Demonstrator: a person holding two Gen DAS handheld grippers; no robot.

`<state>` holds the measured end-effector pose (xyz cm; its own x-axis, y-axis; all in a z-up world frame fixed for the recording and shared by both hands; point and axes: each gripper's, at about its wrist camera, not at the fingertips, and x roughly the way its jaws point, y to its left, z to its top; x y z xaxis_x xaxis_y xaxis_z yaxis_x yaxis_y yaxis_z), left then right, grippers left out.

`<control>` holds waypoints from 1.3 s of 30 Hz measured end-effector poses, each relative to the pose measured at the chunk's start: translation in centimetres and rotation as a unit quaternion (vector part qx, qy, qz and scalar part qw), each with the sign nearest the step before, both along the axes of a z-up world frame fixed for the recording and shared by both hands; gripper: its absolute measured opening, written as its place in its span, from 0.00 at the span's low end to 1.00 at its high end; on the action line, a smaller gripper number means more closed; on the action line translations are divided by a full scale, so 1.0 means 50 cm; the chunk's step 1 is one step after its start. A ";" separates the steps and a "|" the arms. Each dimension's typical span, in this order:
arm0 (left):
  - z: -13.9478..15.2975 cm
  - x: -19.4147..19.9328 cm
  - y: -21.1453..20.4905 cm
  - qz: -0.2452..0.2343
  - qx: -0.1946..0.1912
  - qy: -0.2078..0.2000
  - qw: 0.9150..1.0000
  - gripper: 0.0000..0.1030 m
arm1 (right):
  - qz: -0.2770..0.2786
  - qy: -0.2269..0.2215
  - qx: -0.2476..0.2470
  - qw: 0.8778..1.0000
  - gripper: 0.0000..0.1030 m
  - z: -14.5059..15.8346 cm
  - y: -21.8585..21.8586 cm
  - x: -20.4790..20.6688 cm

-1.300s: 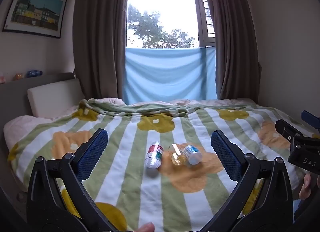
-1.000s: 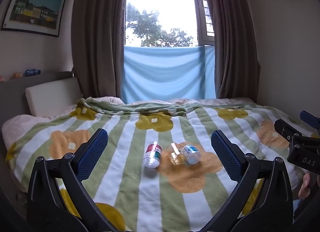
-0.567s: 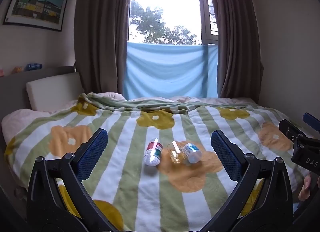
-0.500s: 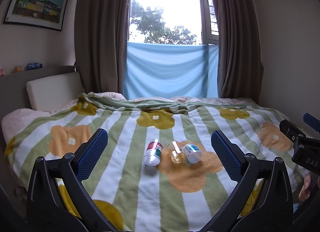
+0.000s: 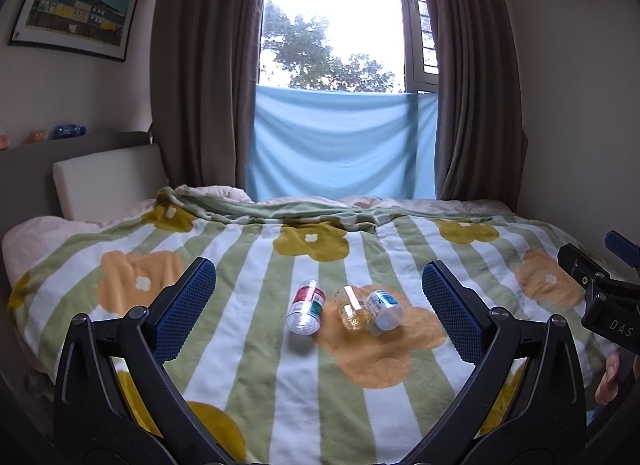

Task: Flip cup upside down

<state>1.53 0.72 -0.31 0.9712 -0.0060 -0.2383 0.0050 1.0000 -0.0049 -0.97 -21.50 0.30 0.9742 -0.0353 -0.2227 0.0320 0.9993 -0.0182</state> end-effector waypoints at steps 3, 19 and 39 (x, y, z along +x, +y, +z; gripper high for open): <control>0.001 0.000 -0.003 0.001 0.003 -0.002 1.000 1.00 | 0.002 0.002 0.003 1.000 1.00 0.003 0.001 0.003; -0.001 0.004 0.006 -0.008 -0.006 0.007 1.000 1.00 | 0.001 0.002 0.001 1.000 1.00 0.002 0.005 0.005; 0.003 -0.006 0.006 -0.006 -0.001 0.000 1.000 1.00 | 0.003 0.001 0.001 1.000 1.00 0.003 0.008 0.004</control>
<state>1.24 1.01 -0.18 0.9709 -0.0178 -0.2387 0.0165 0.9998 -0.0077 -0.76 -21.10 0.47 0.9741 -0.0286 -0.2242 0.0254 0.9995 -0.0171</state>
